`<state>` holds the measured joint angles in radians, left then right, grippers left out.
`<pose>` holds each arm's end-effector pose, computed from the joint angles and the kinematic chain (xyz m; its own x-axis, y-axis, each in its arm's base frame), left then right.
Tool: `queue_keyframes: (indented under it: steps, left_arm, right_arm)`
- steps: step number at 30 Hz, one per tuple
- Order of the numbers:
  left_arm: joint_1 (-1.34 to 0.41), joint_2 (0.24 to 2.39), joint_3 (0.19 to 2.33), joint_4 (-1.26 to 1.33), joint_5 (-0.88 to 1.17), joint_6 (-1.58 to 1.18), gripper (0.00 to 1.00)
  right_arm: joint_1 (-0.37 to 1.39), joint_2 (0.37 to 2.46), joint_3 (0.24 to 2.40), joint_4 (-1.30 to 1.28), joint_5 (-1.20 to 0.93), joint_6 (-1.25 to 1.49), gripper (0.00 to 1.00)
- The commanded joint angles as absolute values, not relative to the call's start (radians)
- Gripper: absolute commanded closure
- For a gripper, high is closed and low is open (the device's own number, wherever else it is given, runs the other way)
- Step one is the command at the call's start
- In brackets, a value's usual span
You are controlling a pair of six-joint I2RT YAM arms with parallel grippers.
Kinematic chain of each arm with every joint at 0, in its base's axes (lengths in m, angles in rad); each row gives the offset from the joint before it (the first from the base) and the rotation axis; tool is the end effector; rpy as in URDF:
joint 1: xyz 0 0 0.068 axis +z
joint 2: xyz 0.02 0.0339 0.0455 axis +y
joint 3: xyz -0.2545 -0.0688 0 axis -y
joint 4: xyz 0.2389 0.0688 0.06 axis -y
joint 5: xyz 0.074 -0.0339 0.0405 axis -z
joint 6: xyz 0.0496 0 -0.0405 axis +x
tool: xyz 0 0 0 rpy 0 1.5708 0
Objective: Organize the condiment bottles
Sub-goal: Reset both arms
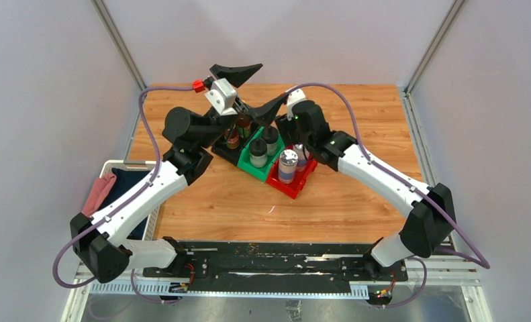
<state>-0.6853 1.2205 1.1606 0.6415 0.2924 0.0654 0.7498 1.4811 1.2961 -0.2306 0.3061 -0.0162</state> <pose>0.2048 -0.1859 0.4649 0.4762 -0.3085 -0.8235 0.7630 0.6104 0.2126 0.2693 0.2303 0.3330 -0.2882 -0.2895 -0.9128 -0.4528 0.8811 -0.1365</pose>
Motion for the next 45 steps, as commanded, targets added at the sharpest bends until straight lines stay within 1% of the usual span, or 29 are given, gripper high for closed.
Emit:
queue_keyframes:
  steps: [1,7,13,17,22,26,29,32,38,45]
  left_arm:
    - [-0.647,1.290,1.232,0.517,0.244,0.081,0.00]
    - [-0.587,1.354,1.244,0.518,0.219,0.055,0.00]
    - [-0.477,1.438,1.269,0.550,0.228,-0.041,0.00]
    - [-0.393,1.512,1.270,0.553,0.212,-0.087,0.02]
    - [-0.321,1.585,1.229,0.560,0.173,-0.077,0.02]
    - [-0.269,1.642,1.213,0.576,0.187,-0.108,0.03]
    - [-0.240,1.672,1.200,0.579,0.188,-0.104,0.03]
    - [-0.208,1.700,1.175,0.605,0.187,-0.121,0.04]
    - [-0.149,1.742,1.056,0.785,0.168,-0.200,0.05]
    - [-0.138,1.764,0.984,0.882,0.156,-0.123,0.04]
  right_arm:
    - [0.643,1.487,1.347,-0.129,0.325,-0.061,0.29]
    - [0.514,1.511,1.393,-0.076,0.276,-0.081,0.27]
    - [0.443,1.606,1.475,-0.073,0.282,-0.154,0.24]
    - [0.385,1.641,1.471,-0.046,0.239,-0.168,0.23]
    - [0.308,1.627,1.426,-0.009,0.134,-0.170,0.22]
    - [0.235,1.583,1.351,0.060,0.063,-0.167,0.16]
    - [0.188,1.569,1.316,0.074,0.019,-0.149,0.14]
    - [0.170,1.549,1.251,0.129,0.015,-0.147,0.11]
    - [0.167,1.558,1.185,0.188,0.073,-0.142,0.08]
    - [0.167,1.589,1.117,0.293,0.129,-0.133,0.07]
